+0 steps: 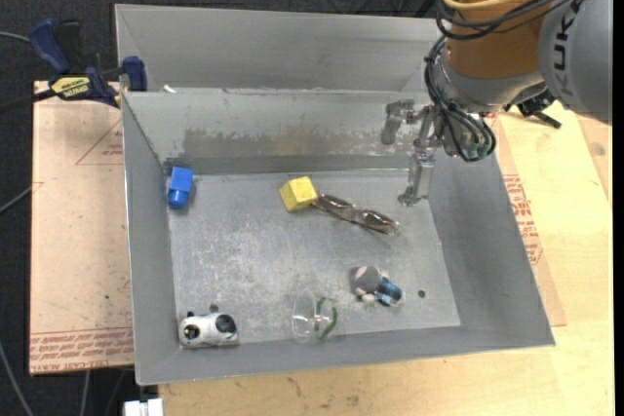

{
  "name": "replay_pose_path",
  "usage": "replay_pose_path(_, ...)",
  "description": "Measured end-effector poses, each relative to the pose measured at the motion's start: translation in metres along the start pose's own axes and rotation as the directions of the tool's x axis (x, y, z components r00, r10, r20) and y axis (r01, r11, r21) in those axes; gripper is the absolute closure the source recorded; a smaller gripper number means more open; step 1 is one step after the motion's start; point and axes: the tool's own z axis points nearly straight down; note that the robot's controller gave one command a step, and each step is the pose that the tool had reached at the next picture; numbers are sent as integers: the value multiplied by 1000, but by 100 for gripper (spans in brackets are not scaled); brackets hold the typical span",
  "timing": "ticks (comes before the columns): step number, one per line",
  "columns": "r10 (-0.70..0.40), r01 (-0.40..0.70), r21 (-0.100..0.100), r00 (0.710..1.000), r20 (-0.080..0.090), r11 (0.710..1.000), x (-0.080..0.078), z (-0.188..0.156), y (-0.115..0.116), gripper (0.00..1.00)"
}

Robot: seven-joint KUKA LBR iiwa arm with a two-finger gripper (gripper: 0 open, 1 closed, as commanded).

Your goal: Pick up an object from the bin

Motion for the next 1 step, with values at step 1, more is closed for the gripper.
replay_pose_path(1,-1,1,1,1000,9,1000,-1,-5,0,0)
